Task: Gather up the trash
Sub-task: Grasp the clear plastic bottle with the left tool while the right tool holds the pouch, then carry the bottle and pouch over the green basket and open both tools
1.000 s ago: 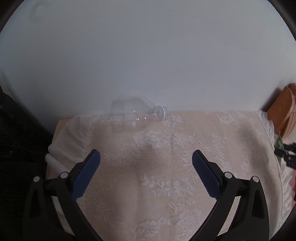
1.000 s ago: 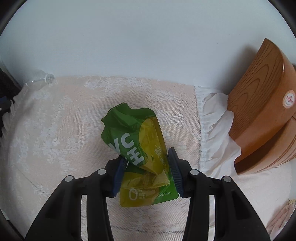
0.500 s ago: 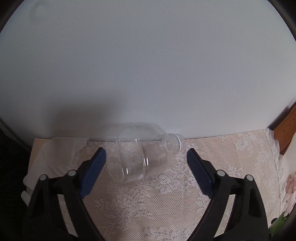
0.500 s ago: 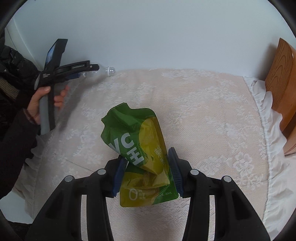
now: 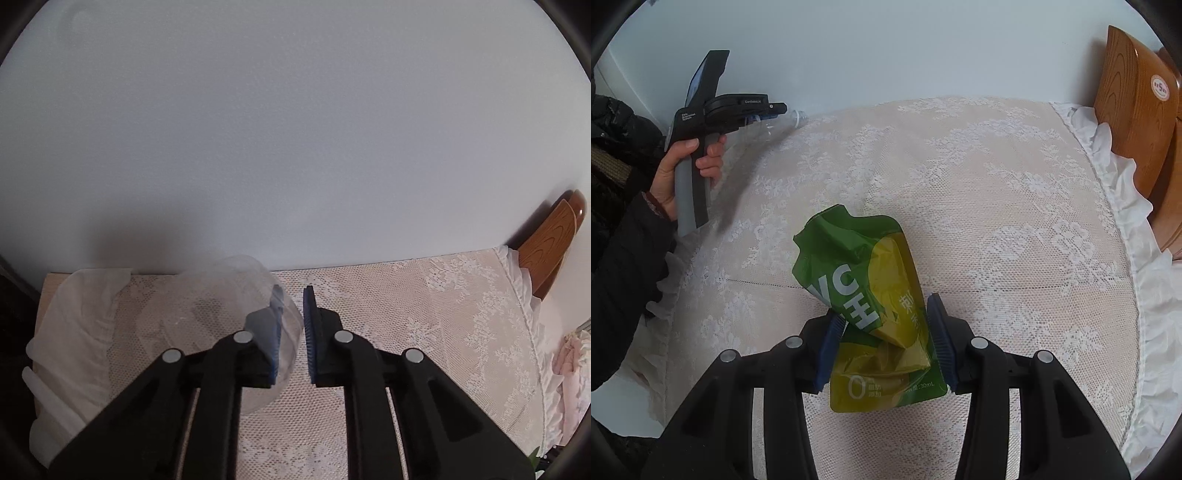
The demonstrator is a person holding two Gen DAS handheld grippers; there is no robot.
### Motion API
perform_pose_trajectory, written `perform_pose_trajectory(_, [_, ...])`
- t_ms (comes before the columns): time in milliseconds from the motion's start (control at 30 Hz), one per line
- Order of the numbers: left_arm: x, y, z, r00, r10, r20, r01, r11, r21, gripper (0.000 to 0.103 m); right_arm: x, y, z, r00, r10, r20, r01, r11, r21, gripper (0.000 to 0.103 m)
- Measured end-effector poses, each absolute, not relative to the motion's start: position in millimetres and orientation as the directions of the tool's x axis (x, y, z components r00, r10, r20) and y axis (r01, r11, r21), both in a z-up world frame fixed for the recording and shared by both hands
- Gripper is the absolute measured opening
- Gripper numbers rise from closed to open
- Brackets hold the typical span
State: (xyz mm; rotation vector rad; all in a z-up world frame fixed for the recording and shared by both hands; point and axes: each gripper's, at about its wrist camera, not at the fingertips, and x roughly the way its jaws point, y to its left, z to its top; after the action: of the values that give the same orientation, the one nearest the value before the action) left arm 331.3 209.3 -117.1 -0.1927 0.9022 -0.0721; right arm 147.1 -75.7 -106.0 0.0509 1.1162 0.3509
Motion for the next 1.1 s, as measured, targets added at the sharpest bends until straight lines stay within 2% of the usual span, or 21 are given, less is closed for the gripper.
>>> perform_pose_trajectory(233, [300.1, 189.7, -100.2, 0.621, -0.165, -0.766, 0.011, 0.979, -0.202, 0.010, 124.1, -88.9, -101.0, 0.412, 0.291, -0.863, -0.219, 0.951, 0.217, 0.046])
perform_pose_trajectory(433, [238.1, 145.2, -74.5, 0.608, -0.198, -0.769, 0.083, 0.979, -0.187, 0.010, 87.1, -108.5, -89.6, 0.442, 0.272, -0.855, -0.175, 0.961, 0.216, 0.046])
perform_pose_trajectory(867, [5.5, -31.9, -44.0, 0.416, -0.422, -0.806, 0.448, 0.866, -0.223, 0.010, -83.3, -199.2, -71.9, 0.524, 0.103, -0.845, 0.130, 0.971, 0.199, 0.046])
perform_pose_trajectory(1100, [-78.8, -117.8, -48.4, 0.300, -0.495, -0.816, 0.640, 0.738, -0.212, 0.010, -177.5, -251.5, -83.2, 0.497, 0.008, -0.868, 0.311, 0.932, 0.187, 0.046])
